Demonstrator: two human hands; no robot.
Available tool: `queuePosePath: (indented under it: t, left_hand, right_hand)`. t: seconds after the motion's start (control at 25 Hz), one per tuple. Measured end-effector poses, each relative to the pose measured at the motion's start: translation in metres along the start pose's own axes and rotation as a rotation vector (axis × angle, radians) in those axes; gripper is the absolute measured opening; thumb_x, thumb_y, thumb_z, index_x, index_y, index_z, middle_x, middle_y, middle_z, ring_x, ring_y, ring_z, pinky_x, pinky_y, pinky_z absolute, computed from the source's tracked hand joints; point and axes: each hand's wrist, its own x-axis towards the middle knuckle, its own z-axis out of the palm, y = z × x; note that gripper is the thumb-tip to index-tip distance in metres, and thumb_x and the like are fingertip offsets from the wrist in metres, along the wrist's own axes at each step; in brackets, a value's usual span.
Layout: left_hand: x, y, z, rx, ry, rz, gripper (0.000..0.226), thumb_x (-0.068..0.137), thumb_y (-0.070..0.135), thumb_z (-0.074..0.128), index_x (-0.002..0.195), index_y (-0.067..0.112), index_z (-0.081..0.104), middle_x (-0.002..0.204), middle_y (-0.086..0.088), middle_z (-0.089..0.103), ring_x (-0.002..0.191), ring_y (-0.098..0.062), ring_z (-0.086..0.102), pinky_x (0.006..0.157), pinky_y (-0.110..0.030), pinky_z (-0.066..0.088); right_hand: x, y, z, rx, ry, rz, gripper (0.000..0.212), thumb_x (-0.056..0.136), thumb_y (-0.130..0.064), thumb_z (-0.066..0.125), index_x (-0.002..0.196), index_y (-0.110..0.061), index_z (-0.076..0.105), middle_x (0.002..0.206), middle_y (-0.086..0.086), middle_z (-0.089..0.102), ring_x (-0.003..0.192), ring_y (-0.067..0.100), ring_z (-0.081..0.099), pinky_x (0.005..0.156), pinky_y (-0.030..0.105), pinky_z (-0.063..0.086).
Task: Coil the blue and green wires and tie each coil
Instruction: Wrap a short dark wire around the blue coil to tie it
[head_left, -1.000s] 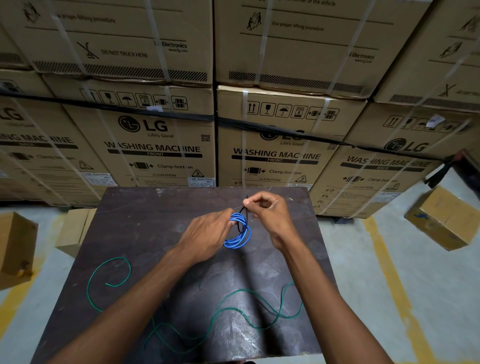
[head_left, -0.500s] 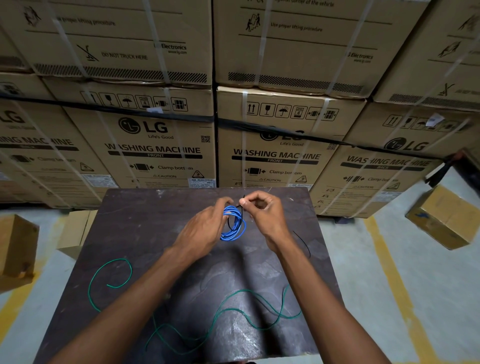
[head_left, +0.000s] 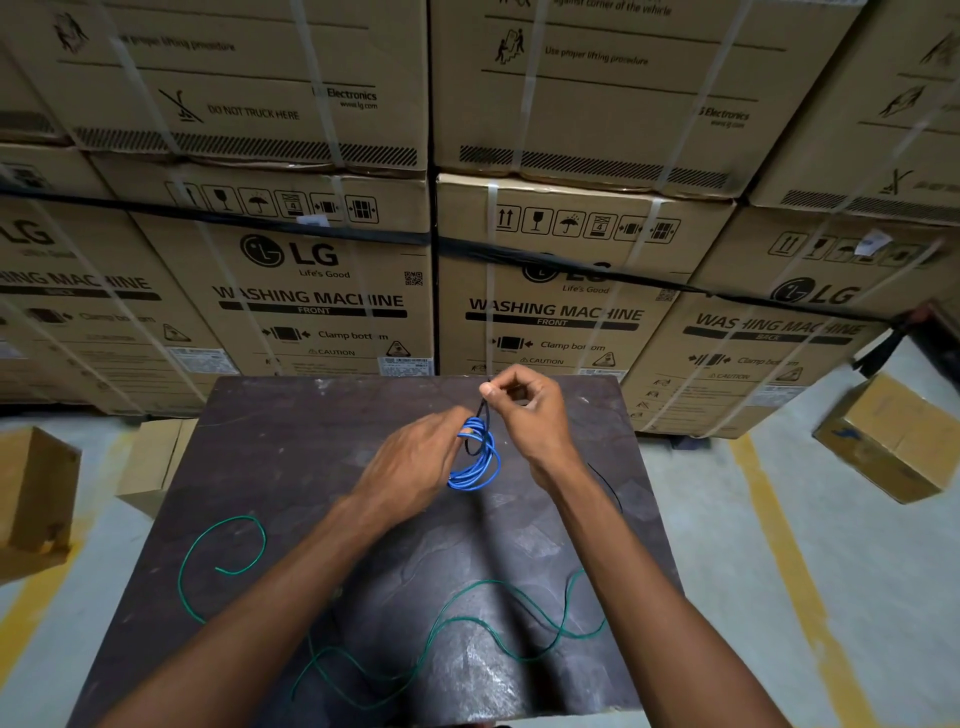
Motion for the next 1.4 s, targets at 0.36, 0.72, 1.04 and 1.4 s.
queuePosePath:
  t: [0.36, 0.72, 1.04, 1.4]
  left_hand:
    - [0.004, 0.003, -0.012, -0.079, 0.055, -0.079, 0.027, 0.102, 0.018, 0.045, 0.127, 0.028, 0.046, 0.098, -0.001, 0.066, 0.087, -0.031, 0.061, 0.075, -0.043, 0.049]
    - [0.003, 0.012, -0.020, -0.024, -0.003, -0.078, 0.050, 0.098, 0.015, 0.045, 0.142, 0.035, 0.031, 0.077, 0.007, 0.054, 0.070, -0.024, 0.049, 0.065, -0.040, 0.044]
    - [0.001, 0.010, -0.020, -0.038, 0.001, -0.071, 0.050, 0.096, 0.011, 0.046, 0.138, 0.033, 0.030, 0.080, -0.001, 0.060, 0.066, -0.028, 0.054, 0.061, -0.042, 0.045]
    - [0.002, 0.005, -0.017, -0.067, -0.016, -0.077, 0.048, 0.094, 0.010, 0.045, 0.135, 0.031, 0.030, 0.080, -0.005, 0.063, 0.067, -0.031, 0.058, 0.064, -0.050, 0.051]
  right_hand:
    - [0.010, -0.017, -0.010, 0.027, -0.093, 0.026, 0.016, 0.090, -0.006, 0.075, 0.078, -0.014, 0.070, 0.068, -0.002, 0.069, 0.062, 0.004, 0.059, 0.061, 0.016, 0.046]
    - [0.005, -0.018, -0.016, 0.020, -0.180, 0.060, 0.011, 0.086, 0.002, 0.076, 0.085, -0.008, 0.071, 0.071, -0.003, 0.071, 0.060, -0.001, 0.059, 0.057, 0.013, 0.044]
    - [0.005, -0.010, -0.010, 0.005, -0.148, 0.121, 0.013, 0.087, -0.010, 0.079, 0.079, -0.017, 0.072, 0.080, 0.010, 0.071, 0.068, 0.012, 0.062, 0.056, 0.027, 0.048]
    - [0.003, -0.003, 0.004, 0.079, -0.117, 0.182, 0.023, 0.090, 0.000, 0.072, 0.073, -0.014, 0.066, 0.069, 0.003, 0.066, 0.060, 0.010, 0.059, 0.053, 0.023, 0.046]
